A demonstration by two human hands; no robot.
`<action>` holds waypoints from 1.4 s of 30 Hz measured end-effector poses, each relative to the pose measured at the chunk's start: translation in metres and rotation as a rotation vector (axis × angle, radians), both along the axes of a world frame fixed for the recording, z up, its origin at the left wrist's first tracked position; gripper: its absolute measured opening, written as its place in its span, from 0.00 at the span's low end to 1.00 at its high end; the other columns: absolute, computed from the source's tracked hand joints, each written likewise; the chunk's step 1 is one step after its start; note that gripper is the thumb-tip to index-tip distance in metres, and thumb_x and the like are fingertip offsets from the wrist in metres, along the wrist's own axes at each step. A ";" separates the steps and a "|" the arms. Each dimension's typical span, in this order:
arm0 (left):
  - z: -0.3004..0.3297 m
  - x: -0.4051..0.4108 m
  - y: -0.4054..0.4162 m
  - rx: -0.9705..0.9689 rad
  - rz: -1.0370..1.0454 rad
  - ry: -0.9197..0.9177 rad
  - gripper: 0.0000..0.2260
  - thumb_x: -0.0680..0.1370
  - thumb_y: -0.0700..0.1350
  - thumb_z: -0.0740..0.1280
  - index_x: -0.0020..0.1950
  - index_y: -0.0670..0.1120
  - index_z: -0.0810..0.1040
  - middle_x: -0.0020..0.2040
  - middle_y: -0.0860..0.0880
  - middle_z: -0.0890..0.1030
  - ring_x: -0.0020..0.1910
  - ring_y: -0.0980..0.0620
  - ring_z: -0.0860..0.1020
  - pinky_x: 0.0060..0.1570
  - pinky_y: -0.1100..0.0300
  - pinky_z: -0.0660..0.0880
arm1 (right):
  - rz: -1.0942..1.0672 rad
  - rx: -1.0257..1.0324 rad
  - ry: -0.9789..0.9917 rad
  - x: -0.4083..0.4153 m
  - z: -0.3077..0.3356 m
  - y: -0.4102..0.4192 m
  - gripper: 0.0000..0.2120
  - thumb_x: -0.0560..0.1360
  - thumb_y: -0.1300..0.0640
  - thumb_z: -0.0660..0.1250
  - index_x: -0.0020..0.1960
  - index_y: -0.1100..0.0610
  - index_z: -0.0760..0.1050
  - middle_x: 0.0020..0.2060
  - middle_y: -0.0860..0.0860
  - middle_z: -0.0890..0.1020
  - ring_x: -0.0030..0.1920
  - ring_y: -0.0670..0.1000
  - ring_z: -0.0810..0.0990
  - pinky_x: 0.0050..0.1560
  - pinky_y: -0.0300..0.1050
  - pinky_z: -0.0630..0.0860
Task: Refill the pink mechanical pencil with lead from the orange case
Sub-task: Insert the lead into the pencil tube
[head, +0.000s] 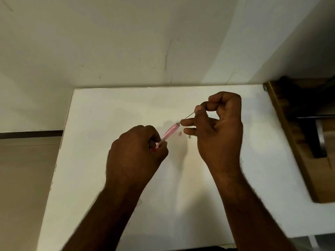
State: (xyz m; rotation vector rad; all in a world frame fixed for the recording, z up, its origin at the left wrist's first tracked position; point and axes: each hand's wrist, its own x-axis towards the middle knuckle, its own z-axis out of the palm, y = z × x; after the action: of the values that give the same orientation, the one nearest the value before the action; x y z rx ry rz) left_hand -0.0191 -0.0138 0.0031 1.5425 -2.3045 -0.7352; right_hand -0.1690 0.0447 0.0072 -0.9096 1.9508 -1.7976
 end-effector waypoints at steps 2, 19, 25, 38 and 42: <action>0.000 0.000 0.000 -0.001 -0.007 0.004 0.07 0.69 0.55 0.72 0.37 0.55 0.77 0.33 0.57 0.77 0.33 0.59 0.76 0.32 0.62 0.71 | 0.023 0.044 0.071 -0.001 -0.002 0.000 0.10 0.79 0.58 0.68 0.55 0.50 0.68 0.44 0.44 0.79 0.38 0.50 0.88 0.37 0.51 0.86; -0.005 0.002 -0.002 0.023 -0.009 0.018 0.06 0.69 0.54 0.72 0.37 0.54 0.78 0.32 0.57 0.78 0.33 0.59 0.77 0.31 0.64 0.70 | 0.106 0.827 0.489 -0.021 -0.033 0.012 0.05 0.77 0.51 0.70 0.51 0.50 0.83 0.47 0.48 0.85 0.47 0.52 0.84 0.50 0.46 0.78; -0.004 0.002 -0.002 0.017 -0.009 0.022 0.06 0.68 0.53 0.73 0.36 0.53 0.78 0.31 0.57 0.78 0.32 0.59 0.77 0.31 0.63 0.71 | 0.136 0.873 0.563 -0.015 -0.030 0.007 0.04 0.76 0.52 0.70 0.45 0.51 0.82 0.41 0.48 0.85 0.43 0.52 0.83 0.44 0.43 0.77; 0.000 -0.002 -0.001 0.025 -0.024 -0.003 0.07 0.69 0.54 0.73 0.36 0.54 0.78 0.32 0.57 0.77 0.31 0.59 0.76 0.30 0.64 0.68 | 0.162 0.189 -0.629 -0.019 0.004 0.008 0.04 0.76 0.61 0.73 0.47 0.56 0.86 0.43 0.54 0.88 0.46 0.55 0.88 0.47 0.46 0.84; 0.001 -0.002 -0.001 0.013 -0.040 -0.010 0.07 0.70 0.54 0.73 0.37 0.55 0.78 0.32 0.56 0.77 0.31 0.59 0.76 0.30 0.65 0.65 | 0.212 0.226 -0.633 -0.016 0.003 0.010 0.03 0.77 0.62 0.72 0.49 0.58 0.85 0.45 0.57 0.88 0.48 0.57 0.89 0.50 0.48 0.85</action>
State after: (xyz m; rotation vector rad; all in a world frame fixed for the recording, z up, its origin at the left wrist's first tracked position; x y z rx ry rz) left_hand -0.0207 -0.0144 0.0037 1.5126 -2.3486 -0.7557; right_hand -0.1847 0.0547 0.0107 -0.3835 1.5392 -1.4670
